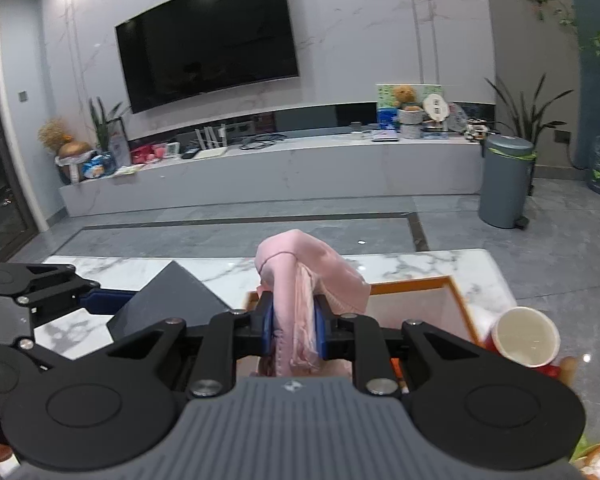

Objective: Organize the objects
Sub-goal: 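Lift and carry the gray box and pink backpack over the orange box with both tools, then lower and release the gray box with the left tool while the right tool releases the backpack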

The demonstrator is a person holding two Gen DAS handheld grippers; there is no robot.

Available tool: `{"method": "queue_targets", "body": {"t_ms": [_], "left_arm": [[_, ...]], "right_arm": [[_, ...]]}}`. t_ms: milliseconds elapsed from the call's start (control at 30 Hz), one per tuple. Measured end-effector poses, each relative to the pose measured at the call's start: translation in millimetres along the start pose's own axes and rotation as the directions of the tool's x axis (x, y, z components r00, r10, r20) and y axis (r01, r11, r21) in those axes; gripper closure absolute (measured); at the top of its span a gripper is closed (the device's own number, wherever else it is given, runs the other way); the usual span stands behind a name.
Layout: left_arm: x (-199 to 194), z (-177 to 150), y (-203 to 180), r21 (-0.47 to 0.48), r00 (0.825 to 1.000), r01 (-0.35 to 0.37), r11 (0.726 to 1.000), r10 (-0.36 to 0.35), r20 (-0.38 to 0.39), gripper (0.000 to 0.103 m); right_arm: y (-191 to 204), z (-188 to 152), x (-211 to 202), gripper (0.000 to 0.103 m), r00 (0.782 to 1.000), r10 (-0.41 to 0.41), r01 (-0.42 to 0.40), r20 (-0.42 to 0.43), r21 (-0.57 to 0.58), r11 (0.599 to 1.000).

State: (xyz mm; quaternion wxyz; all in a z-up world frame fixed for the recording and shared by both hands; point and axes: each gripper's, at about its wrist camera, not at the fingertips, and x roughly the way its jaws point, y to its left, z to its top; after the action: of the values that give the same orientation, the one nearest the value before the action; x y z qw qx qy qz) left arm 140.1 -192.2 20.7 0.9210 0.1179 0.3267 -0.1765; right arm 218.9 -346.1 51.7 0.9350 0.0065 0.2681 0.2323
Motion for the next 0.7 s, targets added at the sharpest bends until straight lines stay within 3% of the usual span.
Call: {"method": "queue_targets", "body": {"t_ms": [300,700], "left_arm": [[30.3,-3.1,-18.5,0.07,0.998,0.04,0.997,-0.036,-0.054,0.017],[64.8,0.2,-26.4,0.167,0.994,0.012,0.986,0.006,-0.109,0.017]], "right_arm": [[-35.2,-3.1,18.0,0.082,0.997,-0.058,0.057,-0.049,-0.024,0.998],[-49.3,-8.6,41.1,0.082,0.991,-0.113,0.11,-0.066,-0.047,0.993]]}}
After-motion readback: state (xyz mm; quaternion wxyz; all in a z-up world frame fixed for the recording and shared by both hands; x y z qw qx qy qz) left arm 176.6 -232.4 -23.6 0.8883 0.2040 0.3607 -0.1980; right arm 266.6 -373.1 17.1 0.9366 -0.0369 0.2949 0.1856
